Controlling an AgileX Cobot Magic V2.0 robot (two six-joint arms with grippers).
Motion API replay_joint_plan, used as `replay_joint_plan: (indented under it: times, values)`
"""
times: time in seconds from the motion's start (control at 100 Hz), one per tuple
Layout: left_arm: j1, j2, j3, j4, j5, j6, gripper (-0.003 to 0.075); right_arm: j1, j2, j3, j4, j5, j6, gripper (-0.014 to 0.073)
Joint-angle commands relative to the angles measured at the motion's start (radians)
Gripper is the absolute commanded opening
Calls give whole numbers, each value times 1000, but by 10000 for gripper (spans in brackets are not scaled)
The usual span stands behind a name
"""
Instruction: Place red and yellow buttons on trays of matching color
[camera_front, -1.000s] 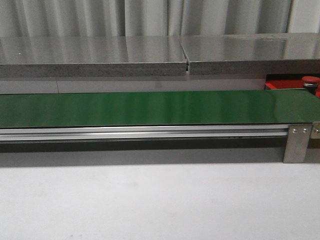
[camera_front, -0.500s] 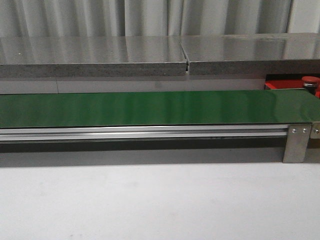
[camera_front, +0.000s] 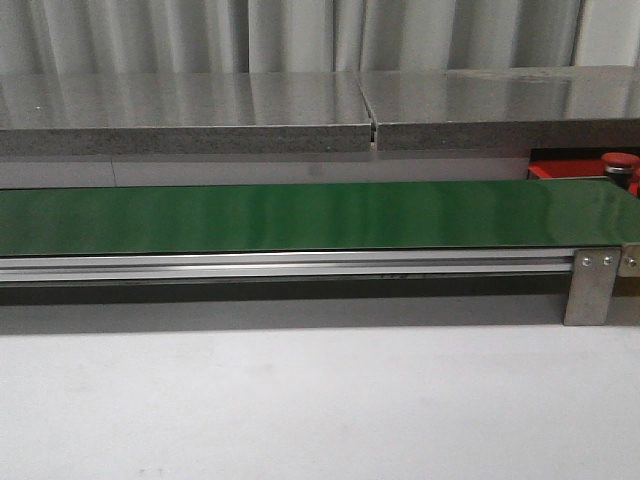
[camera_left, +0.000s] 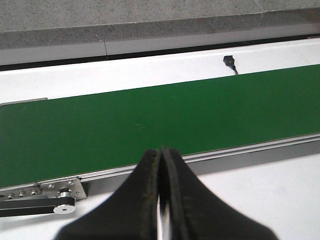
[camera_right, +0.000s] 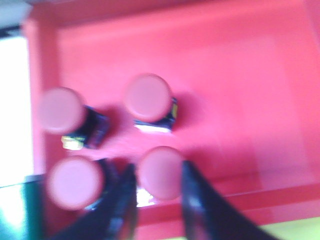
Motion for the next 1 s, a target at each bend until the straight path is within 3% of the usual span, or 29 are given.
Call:
replay_joint_plan:
  times: [0.0, 0.04, 0.3, 0.54, 0.99]
  values:
    - [-8, 1, -28, -11, -71, 1, -19, 28, -111, -25, -7, -23, -23, -18]
    - [-8, 1, -28, -11, -71, 1, -19, 43, -134, -25, -18, -23, -23, -74]
    - [-8, 1, -28, -11, -71, 1, -19, 203, -262, -1, -102, 3, -24, -68]
    - [-8, 1, -28, -11, -71, 1, -19, 341, -411, 164, -135, -106, -24, -68]
    - [-8, 1, -28, -11, -71, 1, -19, 370, -728, 497, -123, -342, -22, -68]
